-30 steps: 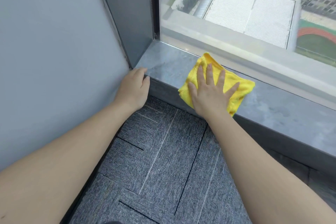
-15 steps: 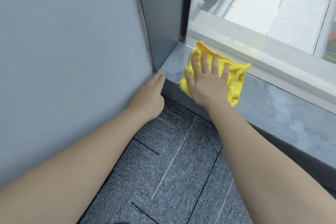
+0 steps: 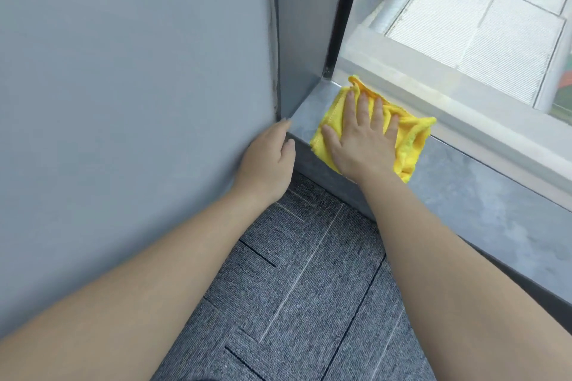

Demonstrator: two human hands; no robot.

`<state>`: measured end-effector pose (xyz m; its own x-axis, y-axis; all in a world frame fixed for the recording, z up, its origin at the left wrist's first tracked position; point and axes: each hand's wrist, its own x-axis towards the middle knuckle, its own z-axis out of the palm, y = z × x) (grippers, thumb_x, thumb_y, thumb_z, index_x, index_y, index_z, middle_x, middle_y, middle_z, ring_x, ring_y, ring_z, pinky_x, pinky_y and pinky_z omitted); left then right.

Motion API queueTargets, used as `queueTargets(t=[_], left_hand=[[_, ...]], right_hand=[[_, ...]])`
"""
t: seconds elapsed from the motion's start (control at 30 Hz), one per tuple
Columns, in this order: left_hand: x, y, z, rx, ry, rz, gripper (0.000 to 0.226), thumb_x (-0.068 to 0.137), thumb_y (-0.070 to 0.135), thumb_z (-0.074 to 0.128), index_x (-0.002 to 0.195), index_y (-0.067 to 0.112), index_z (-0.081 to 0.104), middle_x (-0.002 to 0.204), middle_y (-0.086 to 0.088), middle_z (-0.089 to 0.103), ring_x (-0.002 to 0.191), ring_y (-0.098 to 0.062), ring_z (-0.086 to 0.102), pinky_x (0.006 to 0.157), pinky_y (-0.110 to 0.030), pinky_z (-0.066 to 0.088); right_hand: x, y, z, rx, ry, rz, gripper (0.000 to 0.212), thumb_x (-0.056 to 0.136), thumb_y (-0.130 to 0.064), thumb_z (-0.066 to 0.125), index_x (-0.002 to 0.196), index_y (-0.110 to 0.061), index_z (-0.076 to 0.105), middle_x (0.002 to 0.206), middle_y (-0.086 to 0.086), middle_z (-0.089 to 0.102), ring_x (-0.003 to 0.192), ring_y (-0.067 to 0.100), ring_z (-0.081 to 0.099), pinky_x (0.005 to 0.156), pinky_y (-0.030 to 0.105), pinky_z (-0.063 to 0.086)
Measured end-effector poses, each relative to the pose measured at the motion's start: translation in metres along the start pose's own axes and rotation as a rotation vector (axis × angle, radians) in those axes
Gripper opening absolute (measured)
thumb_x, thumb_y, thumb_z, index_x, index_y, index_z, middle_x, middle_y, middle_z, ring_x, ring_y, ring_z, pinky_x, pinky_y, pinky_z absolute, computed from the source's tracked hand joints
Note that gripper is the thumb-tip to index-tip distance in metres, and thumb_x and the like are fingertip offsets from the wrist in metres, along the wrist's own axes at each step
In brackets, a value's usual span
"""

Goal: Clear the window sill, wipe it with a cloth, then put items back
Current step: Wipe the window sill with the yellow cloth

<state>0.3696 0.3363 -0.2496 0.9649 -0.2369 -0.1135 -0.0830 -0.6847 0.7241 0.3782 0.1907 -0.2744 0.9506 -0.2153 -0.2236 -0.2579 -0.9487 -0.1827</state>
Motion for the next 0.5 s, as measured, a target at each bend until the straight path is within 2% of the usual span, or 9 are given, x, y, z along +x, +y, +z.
queueTargets(t=[0.2,0.33,0.43,0.5], left_hand=[[-0.001,0.003,0.003,-0.358,0.056,-0.083,0.039,0.095,0.019,0.031,0.129,0.003,0.039,0.142,-0.012,0.040,0.132,-0.017,0.035,0.107,-0.020,0.021],[0.000,0.004,0.002,-0.438,0.046,-0.105,0.037,0.096,0.014,0.029,0.129,0.002,0.039,0.142,-0.012,0.040,0.132,-0.018,0.035,0.106,-0.019,0.021],[0.000,0.006,0.001,-0.494,0.040,-0.114,0.052,0.086,0.030,0.029,0.128,0.002,0.040,0.140,-0.012,0.042,0.131,-0.019,0.036,0.110,-0.026,0.022],[-0.001,0.007,0.002,-0.479,0.043,-0.124,0.057,0.080,0.033,0.026,0.127,0.005,0.043,0.139,-0.010,0.044,0.129,-0.016,0.037,0.113,-0.031,0.024]], right_hand=[[0.007,-0.011,-0.002,-0.103,-0.035,-0.241,0.056,0.097,-0.045,0.017,0.147,-0.027,0.002,0.159,-0.002,-0.004,0.146,0.022,-0.009,0.116,0.046,-0.006],[-0.004,-0.009,-0.001,-0.128,-0.042,-0.403,0.051,0.098,-0.042,0.019,0.146,-0.034,0.005,0.159,-0.006,0.002,0.146,0.020,-0.005,0.117,0.043,-0.005],[-0.015,0.003,0.000,-0.146,-0.044,-0.447,0.050,0.098,-0.042,0.021,0.146,-0.036,0.008,0.158,-0.008,0.003,0.147,0.018,-0.002,0.117,0.041,-0.004],[-0.026,0.016,0.000,-0.160,-0.048,-0.423,0.053,0.095,-0.049,0.014,0.145,-0.036,0.007,0.158,-0.008,0.004,0.147,0.018,0.000,0.117,0.041,-0.003]])
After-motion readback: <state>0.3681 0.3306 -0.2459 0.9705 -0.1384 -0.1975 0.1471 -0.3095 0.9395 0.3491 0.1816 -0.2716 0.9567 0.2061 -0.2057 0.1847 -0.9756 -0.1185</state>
